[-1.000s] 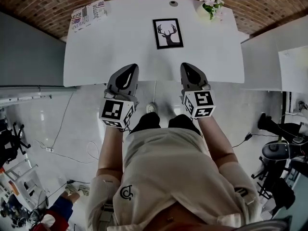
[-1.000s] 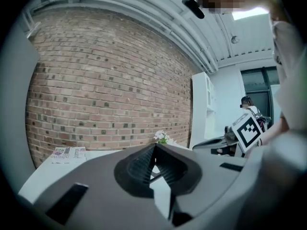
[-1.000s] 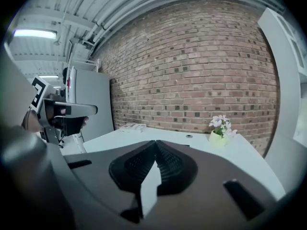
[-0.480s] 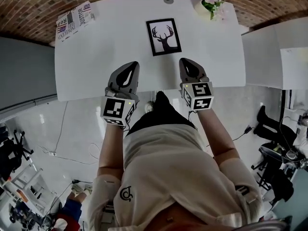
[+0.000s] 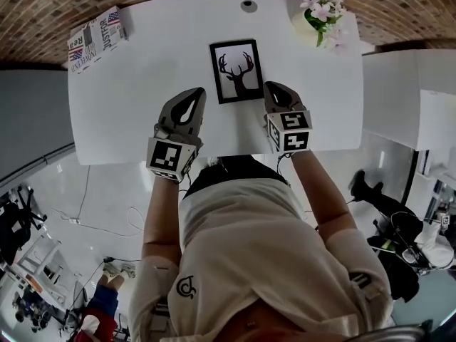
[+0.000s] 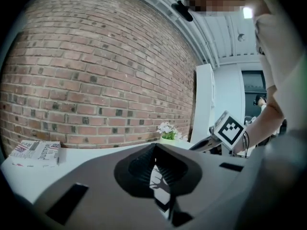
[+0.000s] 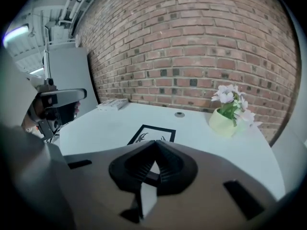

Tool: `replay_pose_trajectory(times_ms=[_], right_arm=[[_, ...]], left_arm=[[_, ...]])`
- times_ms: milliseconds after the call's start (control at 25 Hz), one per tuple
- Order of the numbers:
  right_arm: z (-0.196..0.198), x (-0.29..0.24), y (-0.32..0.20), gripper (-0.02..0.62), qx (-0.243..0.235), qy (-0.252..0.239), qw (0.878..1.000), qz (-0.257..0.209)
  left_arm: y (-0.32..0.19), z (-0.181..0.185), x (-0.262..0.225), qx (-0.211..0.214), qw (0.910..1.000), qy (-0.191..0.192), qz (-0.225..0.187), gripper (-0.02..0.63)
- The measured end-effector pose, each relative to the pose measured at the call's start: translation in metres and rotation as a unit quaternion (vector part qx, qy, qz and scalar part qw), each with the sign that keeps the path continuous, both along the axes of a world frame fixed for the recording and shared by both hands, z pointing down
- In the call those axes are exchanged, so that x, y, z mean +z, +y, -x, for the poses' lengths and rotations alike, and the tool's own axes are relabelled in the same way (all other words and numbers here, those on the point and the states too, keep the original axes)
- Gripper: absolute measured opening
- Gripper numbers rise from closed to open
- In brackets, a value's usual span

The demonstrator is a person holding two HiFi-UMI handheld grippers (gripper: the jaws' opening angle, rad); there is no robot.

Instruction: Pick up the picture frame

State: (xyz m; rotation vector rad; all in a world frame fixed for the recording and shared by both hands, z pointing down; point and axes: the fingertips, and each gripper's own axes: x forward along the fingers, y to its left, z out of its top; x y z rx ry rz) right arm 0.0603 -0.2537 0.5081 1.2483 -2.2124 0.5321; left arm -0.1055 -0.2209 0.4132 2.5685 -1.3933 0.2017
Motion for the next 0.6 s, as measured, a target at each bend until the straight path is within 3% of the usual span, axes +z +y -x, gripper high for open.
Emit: replay_pose_trajectory(times_ms=[240,360,480,600], right_arm=[[0.001,0.042,-0.029,0.008,-0.024,0.033,0.998,0.045],[-0.003,0.063,-0.042,0.010,-0.013,0.037,0.997,0.072],[-0.003,0.081,-0.050,0.094,-0.007,0.028,0.993,0.114],[0.000,0.099,-0.051,0.114,-0.018,0.033,0.989,0.143]], left_arm=[[-0.033,-0.008,0.010,-0.008,0.9998,0.021,-0.003,0.014],[-0.042,-0.009,0.029,-0.009,0.9999,0.008,0.011,0.014],[-0.051,-0.009,0.041,-0.014,0.9996,0.004,0.023,0.014],[-0.060,-0.012,0.041,-0.021,0.9996,0.012,0.014,0.014]])
